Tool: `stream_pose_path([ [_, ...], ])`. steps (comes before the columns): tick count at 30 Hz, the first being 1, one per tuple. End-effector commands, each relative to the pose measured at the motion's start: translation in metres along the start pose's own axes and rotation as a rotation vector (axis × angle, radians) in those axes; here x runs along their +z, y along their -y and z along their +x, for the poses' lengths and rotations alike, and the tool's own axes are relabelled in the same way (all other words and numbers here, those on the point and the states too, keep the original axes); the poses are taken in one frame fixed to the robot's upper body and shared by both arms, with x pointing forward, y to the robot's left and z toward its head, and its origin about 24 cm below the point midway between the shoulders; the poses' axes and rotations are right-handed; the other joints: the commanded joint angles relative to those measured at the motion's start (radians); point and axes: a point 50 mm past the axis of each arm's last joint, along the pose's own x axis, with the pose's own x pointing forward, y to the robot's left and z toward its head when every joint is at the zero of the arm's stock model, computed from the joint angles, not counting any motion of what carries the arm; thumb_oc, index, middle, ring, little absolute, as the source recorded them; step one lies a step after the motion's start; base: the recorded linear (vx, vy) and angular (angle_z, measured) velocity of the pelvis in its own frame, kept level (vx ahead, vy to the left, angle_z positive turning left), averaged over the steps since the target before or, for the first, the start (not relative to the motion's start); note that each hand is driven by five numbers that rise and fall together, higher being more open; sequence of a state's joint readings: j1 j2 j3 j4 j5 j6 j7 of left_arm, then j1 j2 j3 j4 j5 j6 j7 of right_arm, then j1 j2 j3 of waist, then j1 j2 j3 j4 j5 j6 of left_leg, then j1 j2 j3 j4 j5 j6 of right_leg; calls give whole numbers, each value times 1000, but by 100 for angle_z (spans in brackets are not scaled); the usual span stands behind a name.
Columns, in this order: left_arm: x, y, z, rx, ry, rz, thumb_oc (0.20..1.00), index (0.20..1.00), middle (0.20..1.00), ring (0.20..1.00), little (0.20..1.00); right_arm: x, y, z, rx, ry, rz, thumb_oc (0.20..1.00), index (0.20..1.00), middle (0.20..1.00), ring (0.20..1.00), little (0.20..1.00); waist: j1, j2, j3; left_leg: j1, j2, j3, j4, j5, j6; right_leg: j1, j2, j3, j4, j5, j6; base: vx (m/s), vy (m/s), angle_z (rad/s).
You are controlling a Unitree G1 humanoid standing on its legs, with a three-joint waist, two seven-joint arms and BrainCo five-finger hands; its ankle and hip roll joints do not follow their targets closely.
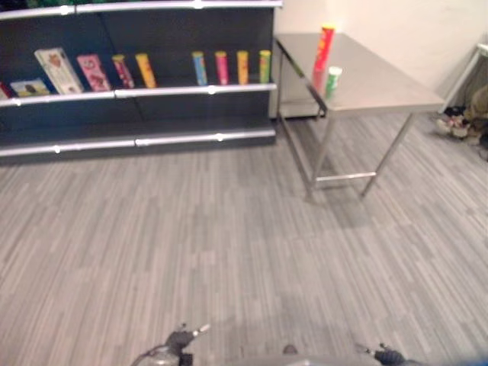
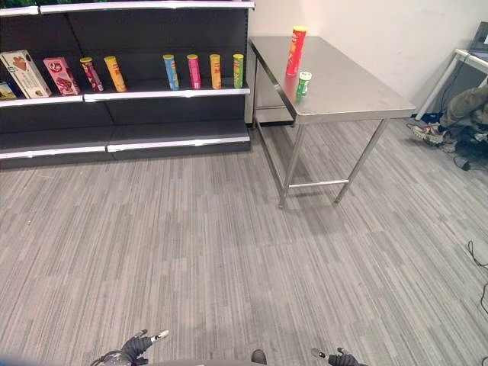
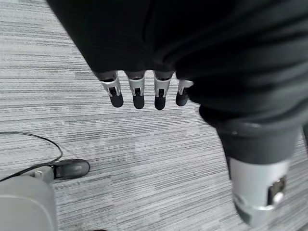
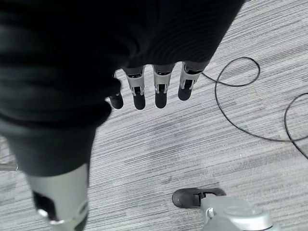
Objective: Put the goods on the table back onto the shelves and tidy them up.
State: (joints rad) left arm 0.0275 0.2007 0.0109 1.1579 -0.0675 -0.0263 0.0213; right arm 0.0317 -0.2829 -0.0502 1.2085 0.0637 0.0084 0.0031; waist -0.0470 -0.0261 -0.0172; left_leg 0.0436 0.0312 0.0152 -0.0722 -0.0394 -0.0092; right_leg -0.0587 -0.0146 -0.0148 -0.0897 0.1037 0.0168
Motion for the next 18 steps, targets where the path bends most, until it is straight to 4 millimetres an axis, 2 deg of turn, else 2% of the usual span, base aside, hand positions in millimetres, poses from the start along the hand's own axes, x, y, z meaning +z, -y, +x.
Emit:
stream_pose_path([
  [1, 24, 2, 4, -3, 70, -87, 1000, 1000, 1000, 1000, 1000, 22, 5, 3, -17, 57, 33, 1000, 1000, 1000, 1000, 1000, -2, 5, 21, -5, 21, 17, -15, 15, -27, 16, -16, 13, 2, -24, 20, 0, 0, 0],
  [5, 28, 2, 4, -9, 84, -72, 1000, 1000, 1000, 1000, 1000, 29, 3, 3, -2, 78, -2, 1000, 1000, 1000, 1000, 1000, 1, 6, 29, -4, 21, 17, -15, 16, -28, 20, -18, 12, 2, -24, 19, 0, 0, 0],
  [11, 28, 3, 4, -15, 80, -56, 1000, 1000, 1000, 1000, 1000, 30, 1, 3, 7, 75, -20, 1000, 1000, 1000, 1000, 1000, -1, 8, 35, -2, 19, 16, -15, 16, -27, 26, -21, 14, 2, -19, 18, 0, 0, 0],
  [18, 22, 0, 4, -6, 57, -36, 1000, 1000, 1000, 1000, 1000, 17, 2, 3, 2, 29, -28, 1000, 1000, 1000, 1000, 1000, -3, 10, 40, -1, 18, 16, -15, 13, -28, 25, -23, 14, 2, -19, 17, 0, 0, 0],
])
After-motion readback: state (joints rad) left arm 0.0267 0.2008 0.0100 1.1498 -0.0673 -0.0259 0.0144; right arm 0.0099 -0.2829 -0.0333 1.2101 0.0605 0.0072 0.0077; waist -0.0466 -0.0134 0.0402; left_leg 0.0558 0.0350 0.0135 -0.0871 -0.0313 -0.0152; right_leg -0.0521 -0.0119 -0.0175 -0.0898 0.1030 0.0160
